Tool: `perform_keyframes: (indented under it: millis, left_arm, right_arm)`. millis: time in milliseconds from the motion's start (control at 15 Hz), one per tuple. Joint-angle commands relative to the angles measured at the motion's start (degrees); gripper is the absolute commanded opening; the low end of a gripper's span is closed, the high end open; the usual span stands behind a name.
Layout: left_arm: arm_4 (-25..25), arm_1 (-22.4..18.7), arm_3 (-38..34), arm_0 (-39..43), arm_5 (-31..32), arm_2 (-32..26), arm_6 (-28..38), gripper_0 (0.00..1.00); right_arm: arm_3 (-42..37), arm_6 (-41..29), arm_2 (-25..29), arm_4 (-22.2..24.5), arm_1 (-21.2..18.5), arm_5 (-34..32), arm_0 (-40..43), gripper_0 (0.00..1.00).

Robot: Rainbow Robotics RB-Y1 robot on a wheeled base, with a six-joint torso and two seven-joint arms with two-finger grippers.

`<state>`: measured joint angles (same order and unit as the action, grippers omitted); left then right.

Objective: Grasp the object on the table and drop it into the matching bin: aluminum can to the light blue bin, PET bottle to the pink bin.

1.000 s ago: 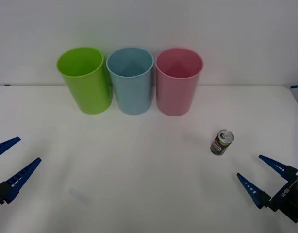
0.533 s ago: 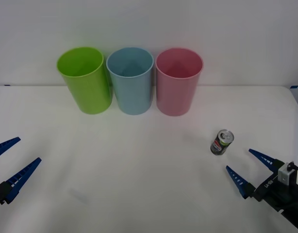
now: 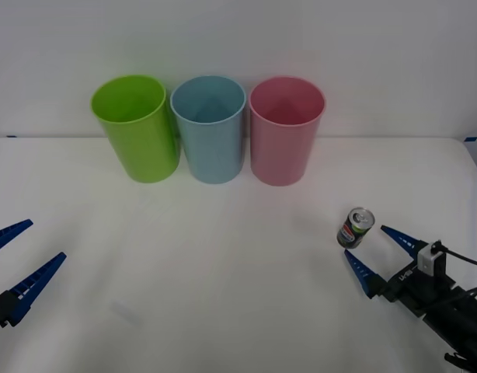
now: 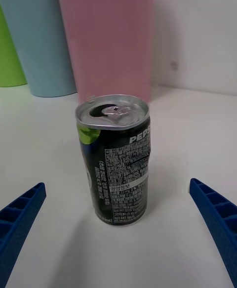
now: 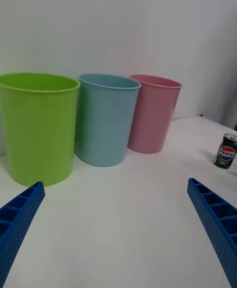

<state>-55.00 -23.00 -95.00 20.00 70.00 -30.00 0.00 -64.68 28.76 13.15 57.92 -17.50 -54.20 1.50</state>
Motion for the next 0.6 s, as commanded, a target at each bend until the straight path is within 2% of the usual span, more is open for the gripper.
perform_keyframes:
  millis: [67,600]
  left_arm:
    - [0.00,0.00,0.00,0.00,0.00,0.00,0.00,1.00]
    - [0.00,0.00,0.00,0.00,0.00,0.00,0.00,1.00]
  right_arm:
    - [-0.01,0.24,-1.02,0.00,0.54,2.26,-1.15,1.00]
    - [-0.01,0.77,-4.54,-0.17,2.21,9.99,-3.87,1.00]
